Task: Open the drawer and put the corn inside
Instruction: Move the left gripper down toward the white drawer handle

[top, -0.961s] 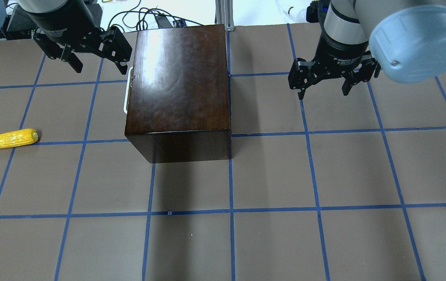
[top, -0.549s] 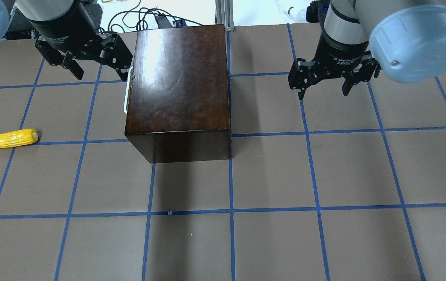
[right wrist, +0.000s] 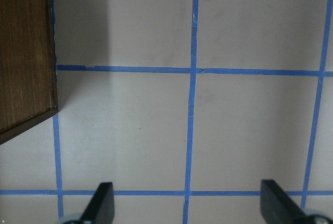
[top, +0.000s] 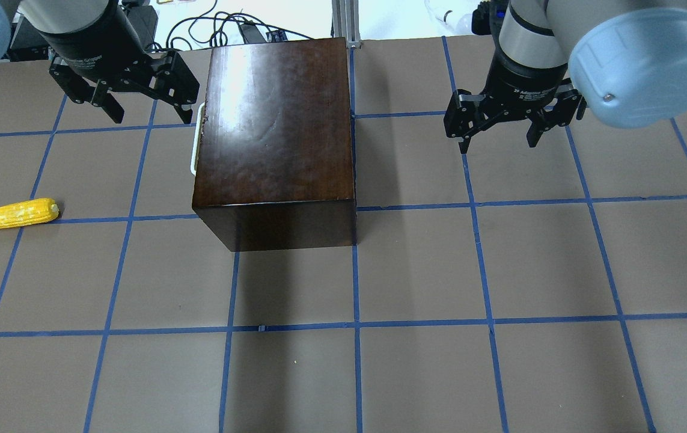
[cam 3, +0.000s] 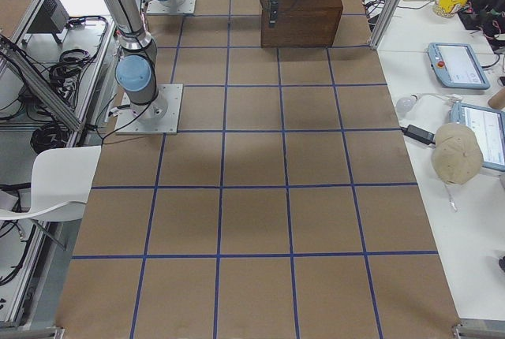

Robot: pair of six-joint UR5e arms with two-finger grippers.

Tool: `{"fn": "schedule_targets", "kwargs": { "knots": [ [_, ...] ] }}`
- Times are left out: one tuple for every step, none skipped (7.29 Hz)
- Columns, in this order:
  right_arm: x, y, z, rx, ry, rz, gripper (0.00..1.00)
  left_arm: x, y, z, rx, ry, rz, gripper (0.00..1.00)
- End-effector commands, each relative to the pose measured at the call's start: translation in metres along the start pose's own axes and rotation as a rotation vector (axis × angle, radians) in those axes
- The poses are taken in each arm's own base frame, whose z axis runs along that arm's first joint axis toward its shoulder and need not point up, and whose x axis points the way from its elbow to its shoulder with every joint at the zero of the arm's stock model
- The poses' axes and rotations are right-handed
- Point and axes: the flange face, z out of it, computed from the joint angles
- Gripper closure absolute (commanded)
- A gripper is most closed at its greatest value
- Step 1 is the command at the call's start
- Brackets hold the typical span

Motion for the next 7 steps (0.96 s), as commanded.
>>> {"fn": "schedule_targets", "kwargs": {
  "knots": [
    [0.000, 0.000, 0.000, 0.000, 0.000, 0.000, 0.00, -0.008, -0.033, 0.003, 0.003, 0.004, -0.029, 0.00],
    [0.000, 0.000, 0.000, 0.000, 0.000, 0.000, 0.00, -0.027, -0.051, 0.021, -0.027, 0.015, -0.050, 0.00],
    [0.000, 0.000, 0.000, 0.000, 0.000, 0.000, 0.00, -0.067, -0.069, 0.042, -0.051, 0.092, -0.094, 0.00],
    [0.000, 0.000, 0.000, 0.000, 0.000, 0.000, 0.00, -0.097, -0.082, 0.068, -0.071, 0.171, -0.043, 0.00],
    [0.000, 0.000, 0.000, 0.000, 0.000, 0.000, 0.00, -0.114, -0.089, 0.084, -0.090, 0.178, -0.037, 0.00],
    [0.000, 0.000, 0.000, 0.000, 0.000, 0.000, 0.00, -0.139, -0.094, 0.103, -0.106, 0.184, -0.047, 0.00],
    [0.000, 0.000, 0.000, 0.000, 0.000, 0.000, 0.00, -0.164, -0.098, 0.118, -0.125, 0.193, -0.082, 0.00]
  ]
}}
